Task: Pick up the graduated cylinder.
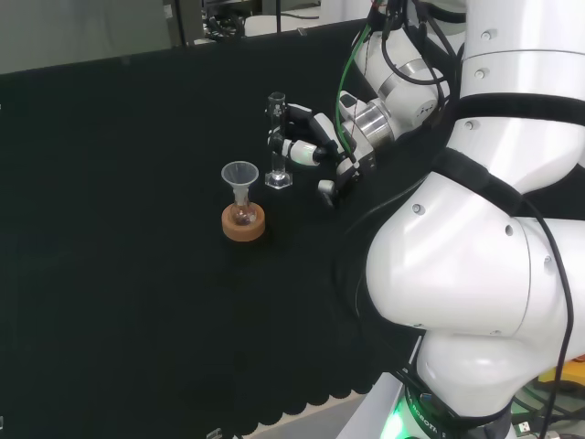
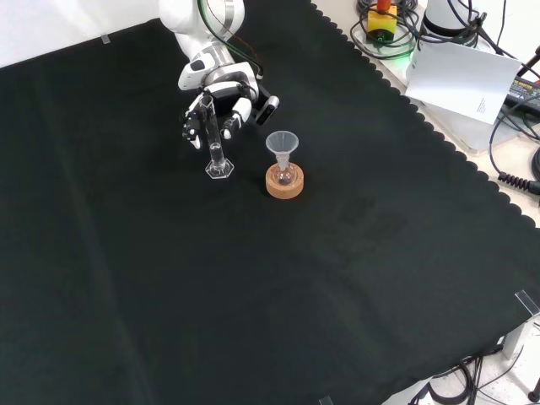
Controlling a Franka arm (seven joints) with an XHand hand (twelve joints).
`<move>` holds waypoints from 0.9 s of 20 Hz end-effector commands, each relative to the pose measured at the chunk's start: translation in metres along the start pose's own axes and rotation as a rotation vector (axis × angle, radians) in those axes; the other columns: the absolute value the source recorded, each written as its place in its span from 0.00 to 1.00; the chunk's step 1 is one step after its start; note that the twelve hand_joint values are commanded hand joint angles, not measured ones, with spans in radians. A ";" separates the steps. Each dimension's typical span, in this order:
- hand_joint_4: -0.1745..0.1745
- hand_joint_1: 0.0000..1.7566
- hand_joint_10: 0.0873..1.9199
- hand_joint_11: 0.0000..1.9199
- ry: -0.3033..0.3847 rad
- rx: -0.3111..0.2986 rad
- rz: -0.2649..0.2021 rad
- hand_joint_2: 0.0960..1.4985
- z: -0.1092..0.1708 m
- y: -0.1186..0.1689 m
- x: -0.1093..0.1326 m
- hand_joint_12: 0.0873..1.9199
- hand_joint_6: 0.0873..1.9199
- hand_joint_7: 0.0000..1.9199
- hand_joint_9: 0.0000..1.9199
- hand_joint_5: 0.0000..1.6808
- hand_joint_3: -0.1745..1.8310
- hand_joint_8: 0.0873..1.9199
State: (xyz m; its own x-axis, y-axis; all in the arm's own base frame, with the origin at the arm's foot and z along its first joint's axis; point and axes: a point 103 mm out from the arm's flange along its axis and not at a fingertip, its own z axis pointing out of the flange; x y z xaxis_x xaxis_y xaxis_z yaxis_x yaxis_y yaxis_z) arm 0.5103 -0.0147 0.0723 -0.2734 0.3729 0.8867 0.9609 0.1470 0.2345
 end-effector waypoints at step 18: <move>0.50 0.69 0.17 0.39 -0.030 -0.003 0.006 0.82 -0.003 0.004 0.003 0.56 0.34 0.30 0.49 0.29 0.00 0.30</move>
State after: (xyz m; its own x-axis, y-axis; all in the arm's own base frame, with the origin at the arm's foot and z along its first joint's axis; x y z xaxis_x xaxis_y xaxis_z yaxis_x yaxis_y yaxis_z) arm 0.5136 -0.0159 0.0758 -0.2645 0.3944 0.8800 0.9640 0.1326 0.2303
